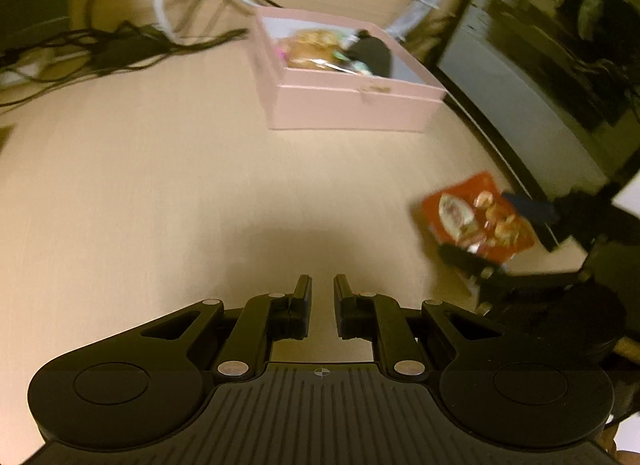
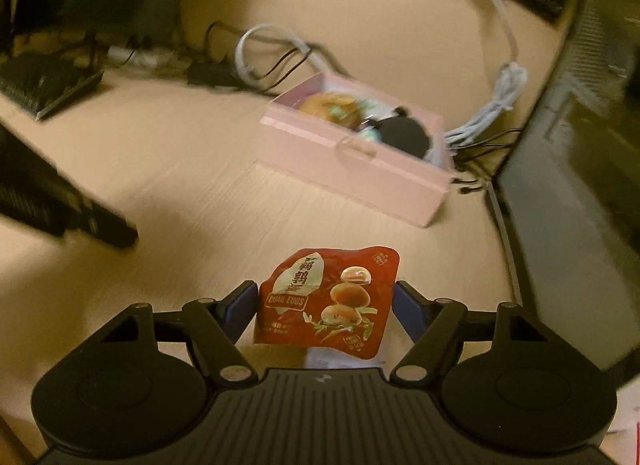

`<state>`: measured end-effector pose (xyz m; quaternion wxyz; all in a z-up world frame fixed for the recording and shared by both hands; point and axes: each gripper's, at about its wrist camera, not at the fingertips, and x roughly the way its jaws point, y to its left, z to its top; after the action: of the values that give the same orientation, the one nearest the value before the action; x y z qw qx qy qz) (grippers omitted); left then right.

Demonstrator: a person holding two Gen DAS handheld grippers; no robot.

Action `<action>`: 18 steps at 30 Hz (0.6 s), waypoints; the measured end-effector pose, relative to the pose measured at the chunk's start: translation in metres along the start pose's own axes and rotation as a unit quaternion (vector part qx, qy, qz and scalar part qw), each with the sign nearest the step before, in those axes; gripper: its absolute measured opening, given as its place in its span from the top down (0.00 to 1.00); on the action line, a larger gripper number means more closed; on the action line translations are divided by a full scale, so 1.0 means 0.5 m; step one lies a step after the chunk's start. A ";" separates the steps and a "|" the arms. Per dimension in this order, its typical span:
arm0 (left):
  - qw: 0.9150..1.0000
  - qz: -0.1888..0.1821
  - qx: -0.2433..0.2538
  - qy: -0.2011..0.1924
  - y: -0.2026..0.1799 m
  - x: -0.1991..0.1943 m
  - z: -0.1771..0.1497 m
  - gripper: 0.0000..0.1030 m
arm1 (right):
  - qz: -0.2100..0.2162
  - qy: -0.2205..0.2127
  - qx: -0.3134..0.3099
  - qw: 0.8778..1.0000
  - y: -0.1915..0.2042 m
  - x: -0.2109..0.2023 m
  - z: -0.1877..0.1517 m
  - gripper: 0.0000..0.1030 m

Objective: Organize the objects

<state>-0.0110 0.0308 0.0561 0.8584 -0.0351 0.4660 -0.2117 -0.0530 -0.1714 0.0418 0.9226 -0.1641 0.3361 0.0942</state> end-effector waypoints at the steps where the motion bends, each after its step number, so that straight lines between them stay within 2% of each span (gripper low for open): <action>1: 1.000 -0.009 0.005 0.003 -0.008 0.006 0.002 0.87 | -0.003 -0.003 0.008 1.000 -0.010 -0.013 0.001 0.28; 5: 0.996 -0.083 0.019 0.030 -0.047 0.042 0.013 0.87 | -0.020 -0.007 0.048 0.999 -0.071 -0.063 -0.019 0.28; 8: 0.991 -0.118 -0.013 0.056 -0.077 0.086 0.027 0.87 | -0.045 0.013 0.087 0.995 -0.111 -0.079 -0.056 0.28; 13: 0.990 -0.106 -0.076 0.055 -0.115 0.129 0.056 0.86 | -0.066 0.042 0.131 0.988 -0.137 -0.086 -0.113 0.28; 18: 0.995 -0.053 -0.067 0.060 -0.155 0.161 0.067 0.86 | -0.067 0.049 0.157 0.984 -0.142 -0.091 -0.144 0.28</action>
<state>0.0289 -0.0760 0.0319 0.8123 -0.1044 0.5271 -0.2269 -0.1098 -0.2665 0.0365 0.9236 -0.0437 0.3797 -0.0302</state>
